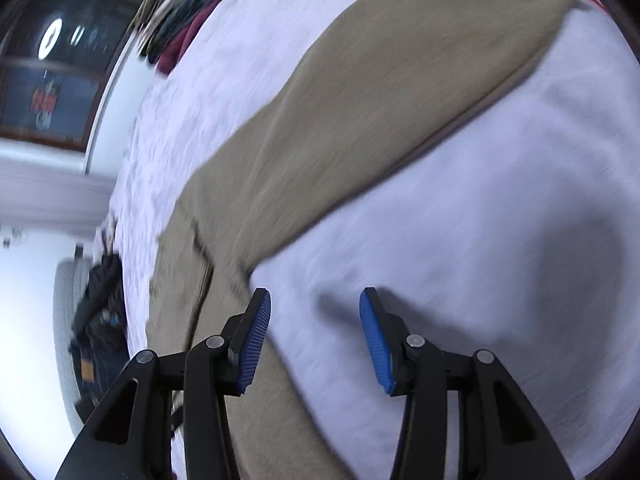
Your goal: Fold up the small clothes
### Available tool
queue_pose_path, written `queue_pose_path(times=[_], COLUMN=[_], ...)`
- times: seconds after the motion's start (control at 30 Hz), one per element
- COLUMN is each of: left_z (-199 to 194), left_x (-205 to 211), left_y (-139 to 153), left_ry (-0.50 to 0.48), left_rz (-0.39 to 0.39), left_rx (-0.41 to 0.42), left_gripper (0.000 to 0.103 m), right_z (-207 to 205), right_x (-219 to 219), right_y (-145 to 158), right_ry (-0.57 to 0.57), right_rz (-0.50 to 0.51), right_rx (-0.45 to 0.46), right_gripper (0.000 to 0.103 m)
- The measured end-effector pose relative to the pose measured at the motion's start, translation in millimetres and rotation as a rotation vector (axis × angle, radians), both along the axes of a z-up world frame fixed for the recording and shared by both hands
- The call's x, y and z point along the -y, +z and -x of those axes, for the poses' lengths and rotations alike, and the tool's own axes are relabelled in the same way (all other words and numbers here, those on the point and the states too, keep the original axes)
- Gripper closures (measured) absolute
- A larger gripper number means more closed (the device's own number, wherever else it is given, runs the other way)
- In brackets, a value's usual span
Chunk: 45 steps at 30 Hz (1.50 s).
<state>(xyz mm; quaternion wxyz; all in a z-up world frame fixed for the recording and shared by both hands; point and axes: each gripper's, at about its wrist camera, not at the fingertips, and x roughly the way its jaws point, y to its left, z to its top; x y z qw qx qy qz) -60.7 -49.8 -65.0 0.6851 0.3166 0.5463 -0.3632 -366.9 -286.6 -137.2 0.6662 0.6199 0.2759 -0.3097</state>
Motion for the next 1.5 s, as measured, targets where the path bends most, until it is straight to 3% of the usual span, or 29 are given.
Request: queue_pose_path(times=[0.2,0.33,0.6,0.77,0.8,0.87,0.93,1.0,1.1,1.2,1.37,1.5], left_z=[21.2,32.2,31.2,32.4,35.3,32.3,29.6,24.1,7.7,-15.2,-56.3,-85.5], left_x=[35.1,54.3,114.7,174.6,185.5,192.8,191.1,184.2,167.2,143.8,78.2,26.7], left_y=[-3.9,-8.5,-13.7,-24.8,-34.5,-48.2,-52.9,-44.8,-29.6,-14.1,1.2,5.9], left_ry=[-0.03,-0.035,-0.011,-0.023,-0.033,-0.046,-0.036,-0.043,-0.029,-0.013,0.073,0.162], left_rz=[0.02,0.022,0.089,0.147,0.136,0.111,0.111,0.144,0.169,0.175,0.154,0.111], left_rx=[-0.025,-0.002,-0.004,0.048,0.058,0.034,0.021,-0.001,0.005,0.05,0.105,0.168], left_gripper=[0.006,0.006,0.006,0.006,0.006,0.006,0.006,0.006,0.006,0.006,0.006,0.006], right_z=[74.4,94.8,94.2,80.1,77.3,74.9,72.0,67.8,45.2,-1.6,-114.4,-213.9], right_x=[54.6,80.0,105.8,107.5,107.8,108.7,112.4,115.1,116.6,111.5,68.1,-6.3], right_y=[-5.7,-9.9,-10.0,-17.0,-17.5,-16.2,-13.9,-9.4,11.3,42.8,99.9,104.4], right_ry=[-0.276,-0.36,-0.407,-0.381,-0.372,-0.364,-0.364,-0.36,-0.276,-0.107,0.302,0.649], right_rz=[0.025,0.037,0.046,-0.032,-0.046,-0.046,-0.048,-0.04,0.024,0.11,0.327,0.467], right_rx=[0.007,0.065,0.205,0.277,0.293,0.324,0.367,0.425,0.448,0.435,0.325,0.167], right_gripper=[0.051,0.051,0.048,0.048,0.05,0.074,0.089,0.092,0.093,0.093,0.092,0.093])
